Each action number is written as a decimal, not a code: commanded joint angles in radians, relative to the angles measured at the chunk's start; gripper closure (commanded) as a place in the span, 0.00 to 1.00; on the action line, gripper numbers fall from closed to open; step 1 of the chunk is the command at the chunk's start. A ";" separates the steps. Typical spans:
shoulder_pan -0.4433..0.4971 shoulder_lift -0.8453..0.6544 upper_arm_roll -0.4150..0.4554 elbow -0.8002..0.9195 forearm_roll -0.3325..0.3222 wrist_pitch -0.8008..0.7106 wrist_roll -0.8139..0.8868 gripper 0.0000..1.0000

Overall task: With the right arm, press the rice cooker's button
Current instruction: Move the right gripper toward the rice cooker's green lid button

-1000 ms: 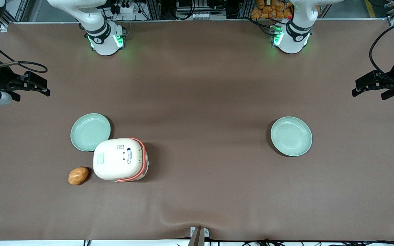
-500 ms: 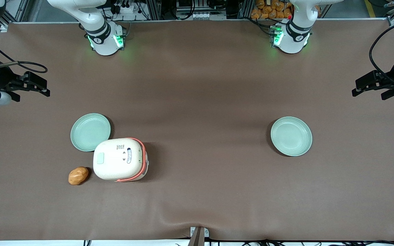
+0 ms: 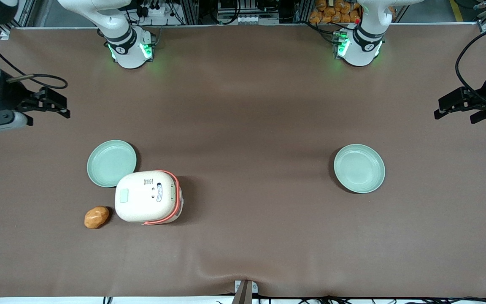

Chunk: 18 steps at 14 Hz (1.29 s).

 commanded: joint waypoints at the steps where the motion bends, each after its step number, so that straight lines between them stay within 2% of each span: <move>1: 0.006 0.009 -0.002 -0.005 -0.008 0.013 0.004 0.00; 7: 0.072 0.093 -0.001 -0.002 0.003 0.233 0.018 0.02; 8: 0.075 0.108 -0.002 -0.002 0.004 0.281 0.017 0.19; 9: 0.078 0.122 -0.001 -0.002 0.004 0.297 0.015 0.45; 10: 0.082 0.137 -0.001 -0.002 0.006 0.298 0.018 0.52; 12: 0.083 0.168 -0.001 -0.002 0.006 0.353 0.018 0.79; 14: 0.083 0.197 -0.001 -0.003 0.007 0.419 0.018 0.98; 18: 0.080 0.268 -0.001 0.001 0.015 0.499 0.018 1.00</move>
